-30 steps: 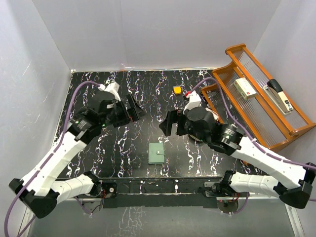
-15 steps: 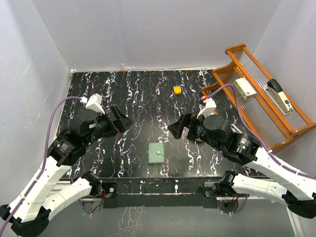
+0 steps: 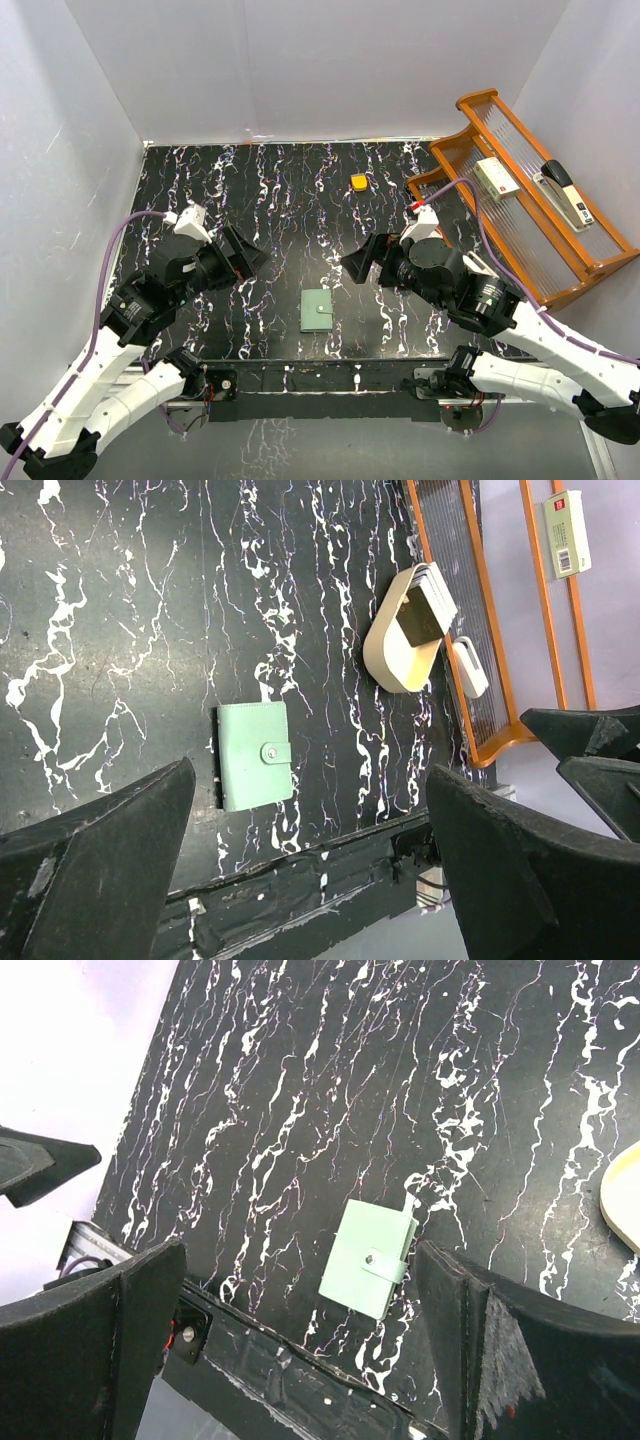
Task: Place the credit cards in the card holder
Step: Reset both arms
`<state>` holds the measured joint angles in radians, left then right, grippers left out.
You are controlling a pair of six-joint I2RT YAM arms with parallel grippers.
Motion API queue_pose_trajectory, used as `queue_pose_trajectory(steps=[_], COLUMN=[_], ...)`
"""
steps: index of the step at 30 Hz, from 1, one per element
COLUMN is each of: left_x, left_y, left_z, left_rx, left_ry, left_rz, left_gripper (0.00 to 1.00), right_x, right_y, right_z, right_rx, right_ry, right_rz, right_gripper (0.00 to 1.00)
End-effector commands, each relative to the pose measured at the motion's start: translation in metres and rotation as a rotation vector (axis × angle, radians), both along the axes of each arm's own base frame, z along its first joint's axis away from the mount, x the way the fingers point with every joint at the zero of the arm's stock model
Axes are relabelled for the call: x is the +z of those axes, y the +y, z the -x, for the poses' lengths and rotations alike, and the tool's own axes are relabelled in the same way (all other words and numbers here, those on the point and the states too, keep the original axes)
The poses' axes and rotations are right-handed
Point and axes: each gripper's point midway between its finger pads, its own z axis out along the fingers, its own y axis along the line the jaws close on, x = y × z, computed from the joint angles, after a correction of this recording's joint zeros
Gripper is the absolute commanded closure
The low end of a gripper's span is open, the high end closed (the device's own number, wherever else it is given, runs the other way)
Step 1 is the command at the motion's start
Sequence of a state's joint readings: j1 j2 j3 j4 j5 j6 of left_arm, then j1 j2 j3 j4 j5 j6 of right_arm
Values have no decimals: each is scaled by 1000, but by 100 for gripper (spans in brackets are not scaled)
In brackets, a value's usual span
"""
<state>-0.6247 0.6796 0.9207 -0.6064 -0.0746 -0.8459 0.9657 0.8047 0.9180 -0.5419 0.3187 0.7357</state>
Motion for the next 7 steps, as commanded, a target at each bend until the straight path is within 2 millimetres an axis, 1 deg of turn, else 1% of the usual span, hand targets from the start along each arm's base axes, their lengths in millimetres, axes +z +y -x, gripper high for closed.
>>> queue_pose_trajectory(steps=[1, 4, 7], left_x=[13, 9, 5], left_y=[-1, 0, 2], left_z=[-2, -2, -4], left_rx=[1, 7, 17], left_ry=[-31, -25, -25], left_rz=[23, 13, 0], left_gripper=[1, 1, 1], right_x=[15, 12, 5], right_y=[1, -3, -5], right_z=[-7, -7, -6], right_rx=[-35, -51, -60], right_ry=[-37, -27, -16], right_rz=[-63, -57, -67], right_gripper=[2, 2, 2])
